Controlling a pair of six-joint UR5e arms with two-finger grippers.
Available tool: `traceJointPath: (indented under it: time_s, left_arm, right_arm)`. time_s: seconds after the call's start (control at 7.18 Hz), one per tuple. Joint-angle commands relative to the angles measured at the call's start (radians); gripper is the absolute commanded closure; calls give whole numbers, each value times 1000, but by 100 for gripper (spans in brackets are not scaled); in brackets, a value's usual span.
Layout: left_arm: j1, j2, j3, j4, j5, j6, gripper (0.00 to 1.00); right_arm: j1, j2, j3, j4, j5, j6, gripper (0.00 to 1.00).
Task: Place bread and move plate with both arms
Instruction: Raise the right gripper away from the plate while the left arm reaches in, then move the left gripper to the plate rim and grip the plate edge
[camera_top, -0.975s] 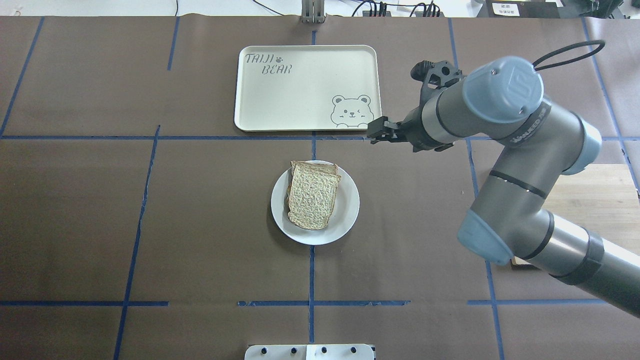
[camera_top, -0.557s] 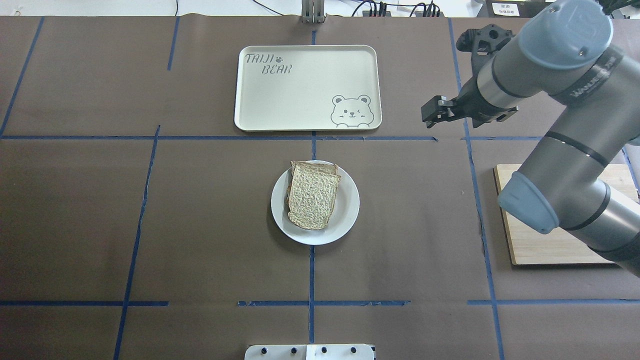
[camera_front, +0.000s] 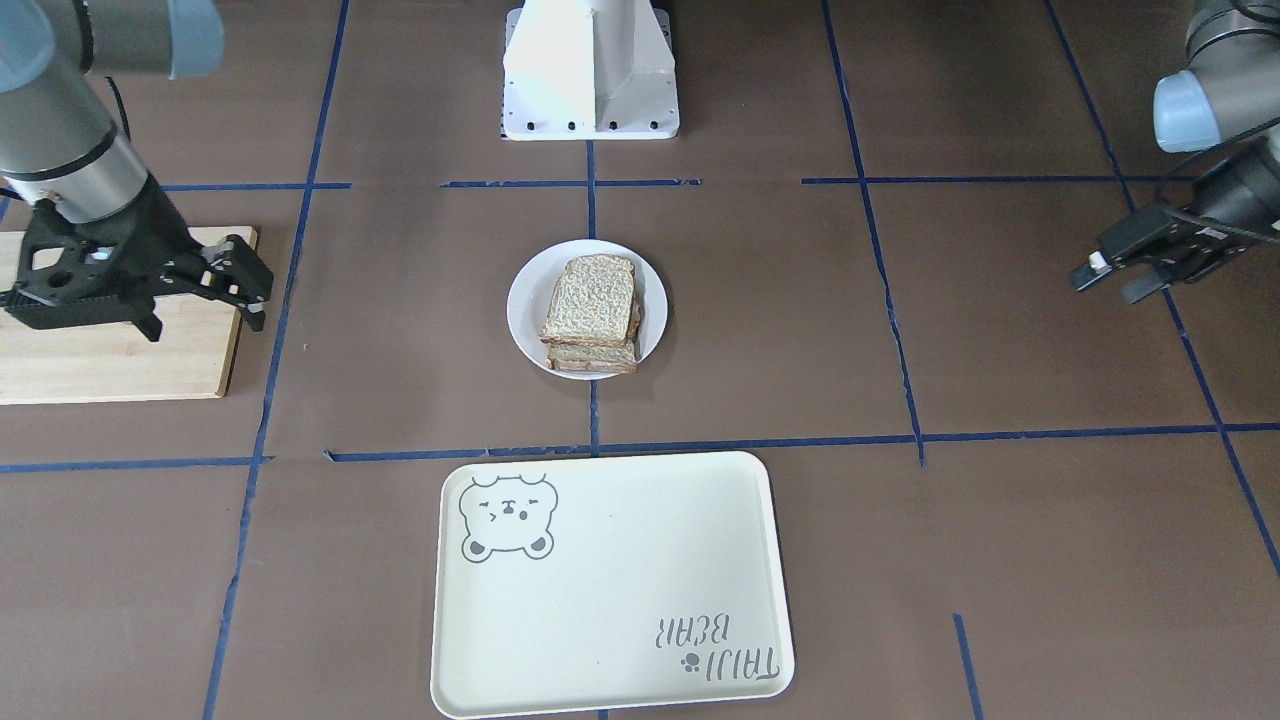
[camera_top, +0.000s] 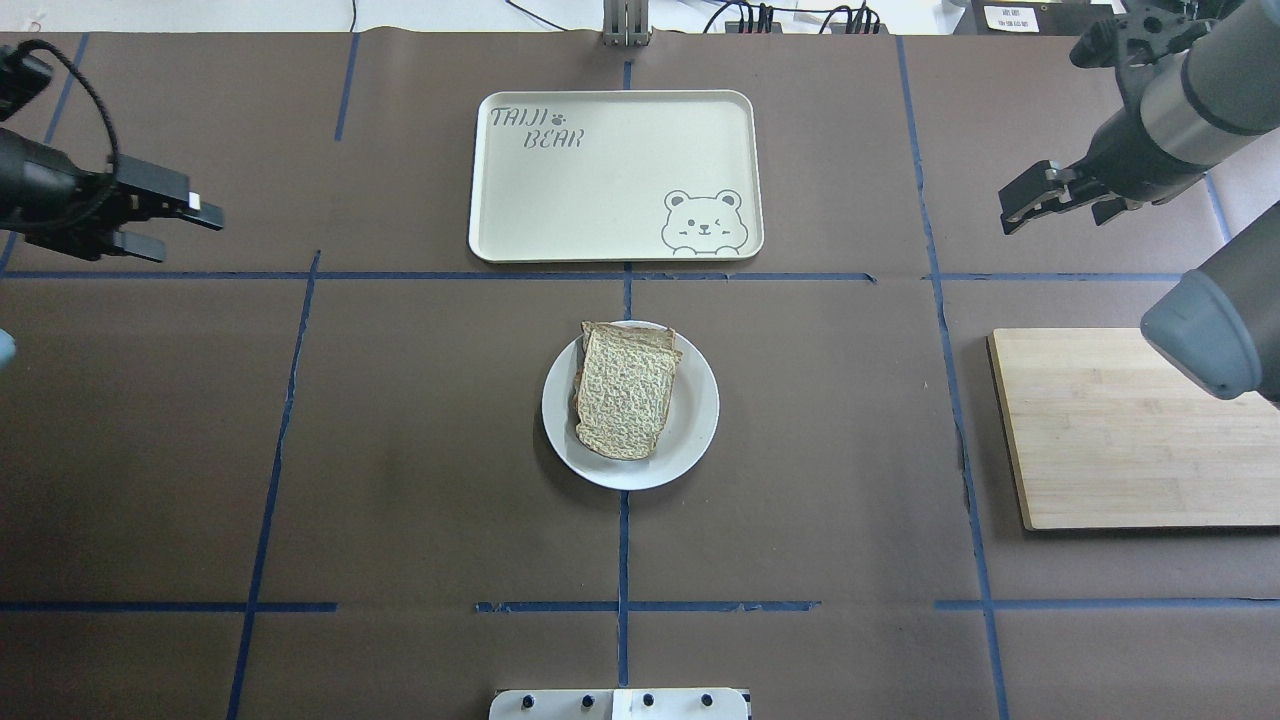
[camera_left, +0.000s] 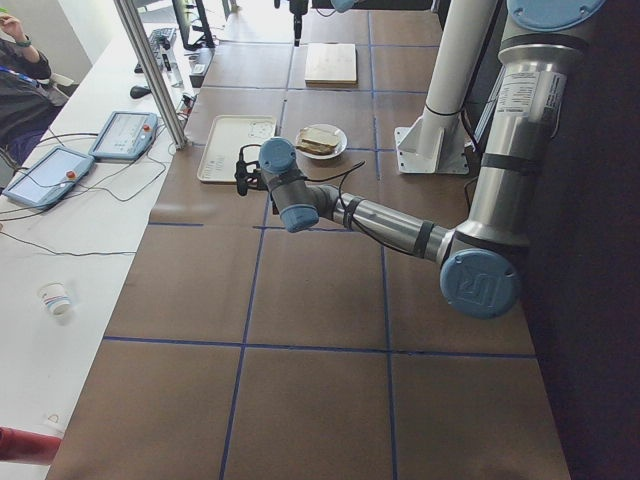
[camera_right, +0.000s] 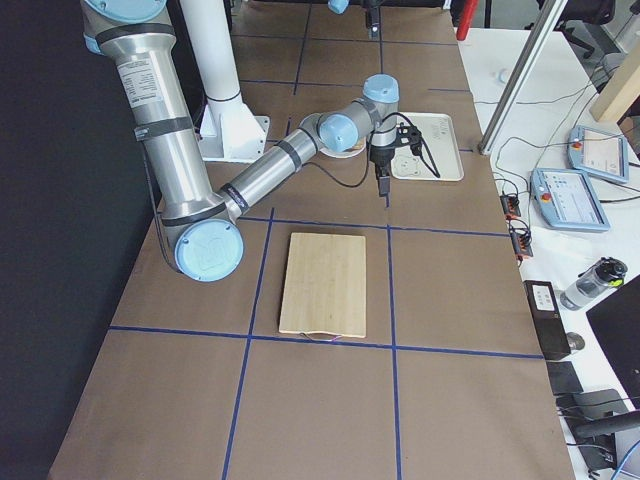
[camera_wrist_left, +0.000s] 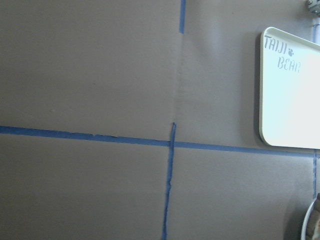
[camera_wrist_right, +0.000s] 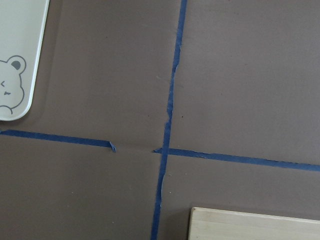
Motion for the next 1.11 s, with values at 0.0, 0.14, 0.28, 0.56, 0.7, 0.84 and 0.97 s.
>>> traceJointPath:
  time_s: [0.0, 0.14, 0.28, 0.56, 0.7, 0.84, 0.97]
  left_arm:
    - [181, -45, 16, -204, 181, -256, 0]
    - [249, -65, 28, -266, 236, -293, 10]
    - [321, -97, 33, -271, 295, -335, 20]
    - [443, -155, 68, -315, 426, -344, 30]
    - [491, -158, 123, -411, 494, -346, 33]
    - [522, -184, 178, -450, 525, -346, 41]
    - [527, -198, 217, -450, 525, -346, 47]
  right_arm:
    - [99, -35, -33, -47, 68, -184, 0]
    - [136, -27, -50, -105, 92, -261, 0]
    - [157, -32, -61, -121, 117, -315, 0]
    - [164, -35, -71, -151, 119, -358, 0]
    - [165, -35, -73, -152, 117, -358, 0]
    - [167, -35, -73, -153, 119, -358, 0]
    - [167, -33, -73, -153, 119, -358, 0]
